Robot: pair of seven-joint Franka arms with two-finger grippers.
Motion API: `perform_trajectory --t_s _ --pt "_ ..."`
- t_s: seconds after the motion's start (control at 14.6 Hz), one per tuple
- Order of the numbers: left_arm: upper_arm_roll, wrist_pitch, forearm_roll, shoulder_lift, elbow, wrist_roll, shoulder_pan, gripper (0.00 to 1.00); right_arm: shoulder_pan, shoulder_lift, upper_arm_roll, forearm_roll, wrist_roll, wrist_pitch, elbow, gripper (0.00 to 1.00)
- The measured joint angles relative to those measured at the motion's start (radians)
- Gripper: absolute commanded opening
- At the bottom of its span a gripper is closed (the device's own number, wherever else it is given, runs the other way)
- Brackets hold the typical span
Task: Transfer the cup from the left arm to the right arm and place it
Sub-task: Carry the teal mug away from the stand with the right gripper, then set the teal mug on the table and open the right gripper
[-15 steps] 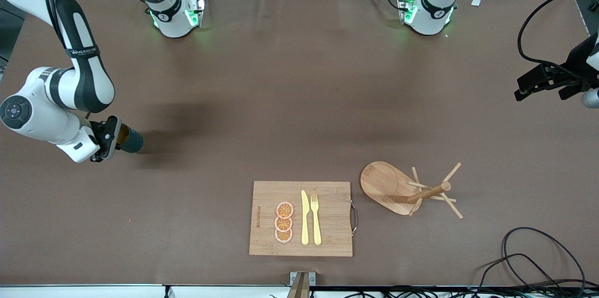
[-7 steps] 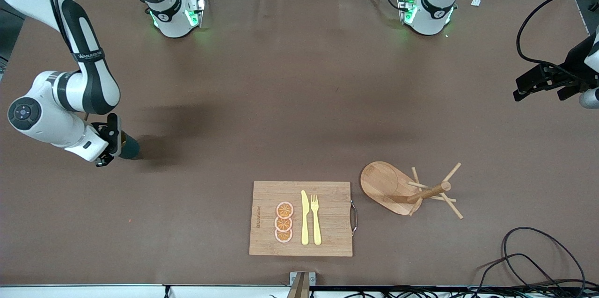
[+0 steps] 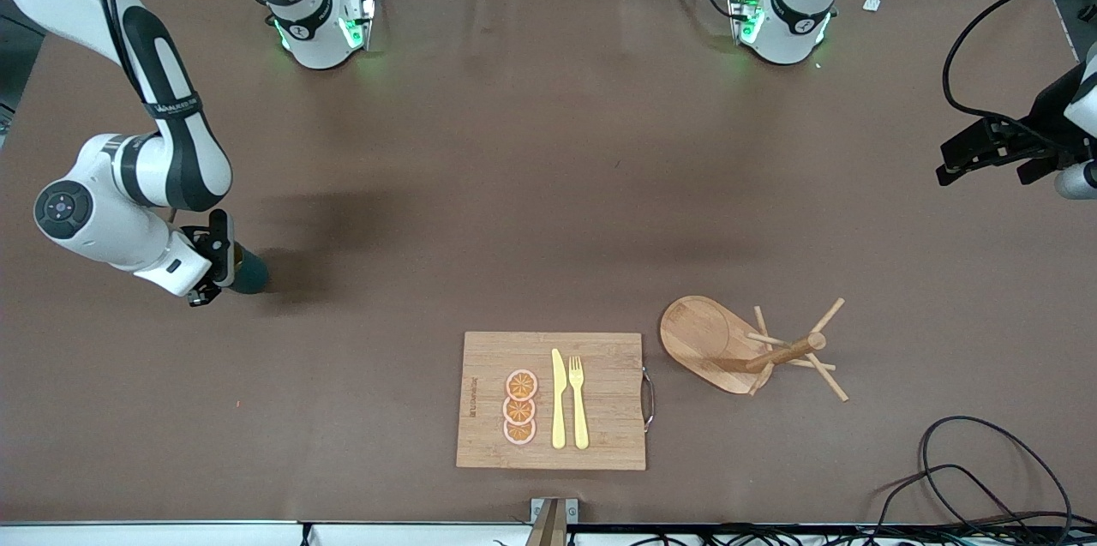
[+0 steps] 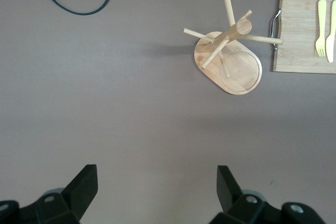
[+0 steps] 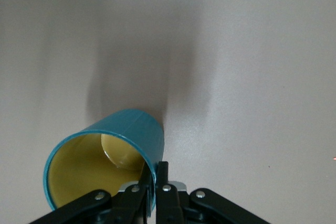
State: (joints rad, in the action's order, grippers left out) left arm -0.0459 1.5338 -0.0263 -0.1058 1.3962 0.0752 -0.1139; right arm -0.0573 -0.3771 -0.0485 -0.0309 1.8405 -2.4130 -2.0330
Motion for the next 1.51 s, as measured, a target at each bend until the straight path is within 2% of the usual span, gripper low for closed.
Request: perform_trajectory --t_s 0.07,0.14,0.21,0.27,0.55,0.75,1.1,1.3,1.51 --pt "0.000 0.000 0.000 -0.007 0.000 0.000 0.000 1.00 0.000 0.000 0.002 0.001 0.000 -0.016 -0.010 0.06" --pt "0.000 0.000 0.000 -0.013 0.000 0.000 0.000 1.00 0.000 0.000 0.004 0.001 0.001 -0.031 -0.017 0.56" --pt "0.000 0.001 0.000 -0.017 0.000 0.000 0.001 1.00 0.000 0.000 0.005 0.001 0.002 -0.034 -0.018 0.92" --pt "0.000 0.001 0.000 -0.019 0.000 0.000 0.004 1.00 0.000 0.000 0.005 0.001 0.003 -0.037 -0.019 1.00" --pt "0.000 0.001 0.000 -0.019 -0.003 -0.001 0.010 1.00 0.001 0.000 0.010 0.004 0.003 -0.033 -0.022 1.00" --pt "0.000 0.001 0.000 -0.019 -0.003 -0.002 0.010 1.00 0.001 0.009 0.013 0.027 -0.035 0.047 -0.006 1.00" --pt "-0.001 -0.005 -0.001 -0.017 -0.003 -0.003 0.010 1.00 0.002 0.084 0.015 0.039 -0.415 0.311 0.076 1.00" --pt "-0.003 -0.005 -0.013 -0.017 -0.002 -0.003 0.015 1.00 0.020 0.157 0.021 0.039 -0.687 0.402 0.083 1.00" --pt "-0.005 -0.005 -0.014 -0.017 -0.002 -0.003 0.019 1.00 0.034 0.206 0.022 0.039 -0.846 0.492 0.112 1.00"
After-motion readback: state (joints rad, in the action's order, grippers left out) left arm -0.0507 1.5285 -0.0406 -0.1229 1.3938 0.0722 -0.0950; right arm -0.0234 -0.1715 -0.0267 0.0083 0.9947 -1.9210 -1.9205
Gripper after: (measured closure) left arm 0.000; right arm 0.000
